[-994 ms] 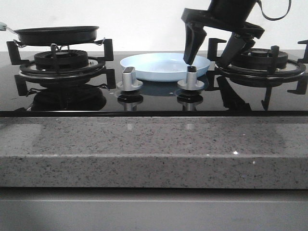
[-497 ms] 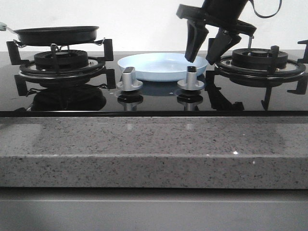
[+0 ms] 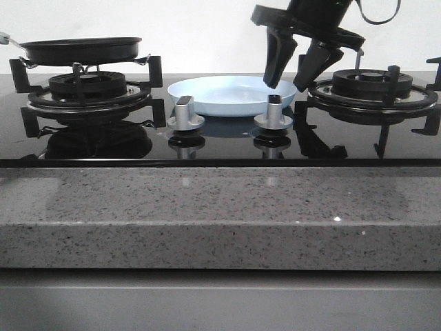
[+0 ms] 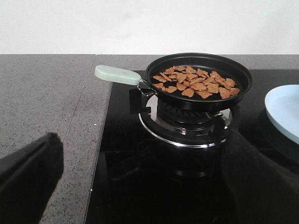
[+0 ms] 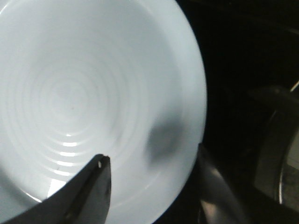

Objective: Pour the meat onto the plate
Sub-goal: 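Lift the plate with the right gripper and set it down nearer the robot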

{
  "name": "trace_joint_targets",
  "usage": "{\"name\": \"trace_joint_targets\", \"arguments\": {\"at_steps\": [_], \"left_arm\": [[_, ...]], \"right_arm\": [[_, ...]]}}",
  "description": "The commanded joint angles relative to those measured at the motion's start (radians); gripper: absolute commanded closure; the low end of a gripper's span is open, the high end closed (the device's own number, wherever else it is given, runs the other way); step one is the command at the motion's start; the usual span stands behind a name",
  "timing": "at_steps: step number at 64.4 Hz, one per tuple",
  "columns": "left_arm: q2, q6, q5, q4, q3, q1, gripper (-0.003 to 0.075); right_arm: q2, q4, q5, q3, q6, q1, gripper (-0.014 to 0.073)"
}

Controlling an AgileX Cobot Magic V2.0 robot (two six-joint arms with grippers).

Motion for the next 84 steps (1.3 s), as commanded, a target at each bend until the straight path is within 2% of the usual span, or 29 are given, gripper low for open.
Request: {"name": "trace_joint_targets", "arguments": {"at_steps": [1, 20, 25, 33, 36, 43, 65, 84], "left_arm": [[-0.001, -0.004, -0.087, -0.007, -0.04, 0.0, 0.0048], [-0.001, -0.004, -0.087, -0.007, -0.04, 0.0, 0.0048], [-0.001, -0.004, -0.087, -0.007, -0.04, 0.0, 0.0048], [-0.001, -0.004, -0.087, -0.007, -0.04, 0.0, 0.0048], [-0.001, -0.004, -0.087, -0.007, -0.04, 0.0, 0.0048], [-0.001, -0.004, -0.087, -0.007, -0.04, 0.0, 0.0048], [-0.001, -0.004, -0.087, -0.007, -0.04, 0.0, 0.0048], [-0.001, -0.004, -0.087, -0.007, -0.04, 0.0, 0.0048]], "right_arm": [[-0.06, 0.004, 0.009, -0.033, 0.002, -0.001, 0.0168], [-0.006, -0.005, 0.034, -0.034, 0.004, 0.001, 0.0174], [-0.006, -0.005, 0.037, -0.039, 0.004, 0.001, 0.0205], [-0.006, -0.005, 0.048, -0.04, 0.004, 0.001, 0.0396], [-0.006, -0.005, 0.055, -0.04, 0.004, 0.001, 0.0517], [-0.006, -0.005, 0.063, -0.04, 0.006, 0.001, 0.0663], [-0.028, 0.015, 0.098, -0.156, 0.064, -0.02, 0.0649], [-0.106, 0.058, 0.101, -0.163, 0.073, -0.046, 0.0649]]}}
